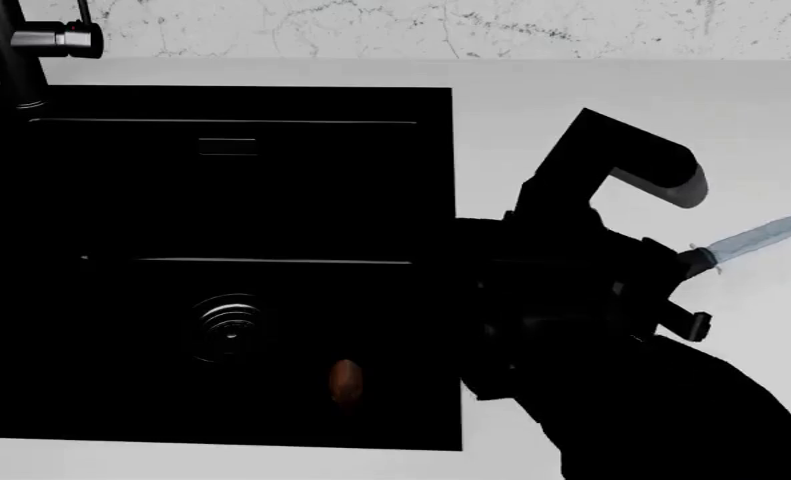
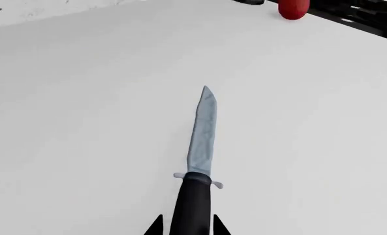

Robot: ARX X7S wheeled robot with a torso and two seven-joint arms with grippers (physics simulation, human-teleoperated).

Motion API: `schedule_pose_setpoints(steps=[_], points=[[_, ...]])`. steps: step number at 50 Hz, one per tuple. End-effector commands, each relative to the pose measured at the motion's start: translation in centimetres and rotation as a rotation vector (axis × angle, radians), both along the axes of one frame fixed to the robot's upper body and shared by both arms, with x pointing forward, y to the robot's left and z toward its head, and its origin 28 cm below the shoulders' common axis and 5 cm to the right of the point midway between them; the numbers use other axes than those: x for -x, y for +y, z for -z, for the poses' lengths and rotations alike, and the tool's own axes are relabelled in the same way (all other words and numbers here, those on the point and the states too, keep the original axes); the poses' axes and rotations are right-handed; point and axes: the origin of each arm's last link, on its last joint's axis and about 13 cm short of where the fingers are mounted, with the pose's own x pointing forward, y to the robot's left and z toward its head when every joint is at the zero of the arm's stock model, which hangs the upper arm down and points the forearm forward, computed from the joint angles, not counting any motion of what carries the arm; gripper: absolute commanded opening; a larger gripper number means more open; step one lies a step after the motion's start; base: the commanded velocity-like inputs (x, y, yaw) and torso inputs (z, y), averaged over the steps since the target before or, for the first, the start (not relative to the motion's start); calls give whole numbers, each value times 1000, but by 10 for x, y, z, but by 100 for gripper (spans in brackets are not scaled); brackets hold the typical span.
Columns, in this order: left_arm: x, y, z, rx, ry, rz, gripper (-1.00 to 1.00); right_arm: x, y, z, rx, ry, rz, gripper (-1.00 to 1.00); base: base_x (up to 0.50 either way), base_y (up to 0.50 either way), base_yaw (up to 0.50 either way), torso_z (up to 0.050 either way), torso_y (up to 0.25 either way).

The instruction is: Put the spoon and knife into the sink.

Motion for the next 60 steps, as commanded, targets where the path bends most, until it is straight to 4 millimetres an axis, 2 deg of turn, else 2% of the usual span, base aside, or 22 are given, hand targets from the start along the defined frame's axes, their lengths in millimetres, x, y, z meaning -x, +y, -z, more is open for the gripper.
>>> schedule_pose_setpoints(steps=[1, 14, 15, 16, 27, 33, 42, 52, 60], points=[[3, 0, -2, -1, -5, -1, 100, 12, 4, -13, 44, -59, -33, -100, 0, 0, 0, 0, 0], [6, 0, -4, 1, -8, -4, 100, 32, 13, -23, 106, -105, -196, -100, 0, 0, 0, 0, 0], [6, 0, -4, 1, -8, -5, 100, 33, 14, -23, 119, -108, -226, -100, 0, 0, 0, 0, 0], [5, -1, -3, -2, -2, -6, 100, 46, 24, -26, 165, -129, -401, -100, 0, 0, 0, 0, 0], [7, 0, -2, -7, 3, -17, 100, 52, 43, -32, 191, -165, -545, -100, 0, 0, 0, 0, 0], [7, 0, -1, -6, 7, -19, 100, 56, 53, -37, 217, -194, -702, -100, 0, 0, 0, 0, 0], [8, 1, -2, -11, 9, -27, 100, 50, 63, -42, 212, -207, -819, -100, 0, 0, 0, 0, 0], [12, 3, -2, -14, 14, -46, 100, 40, 84, -42, 193, -197, -933, -100, 0, 0, 0, 0, 0], [16, 5, -2, -14, 16, -62, 100, 37, 87, -44, 152, -165, -978, -100, 0, 0, 0, 0, 0]])
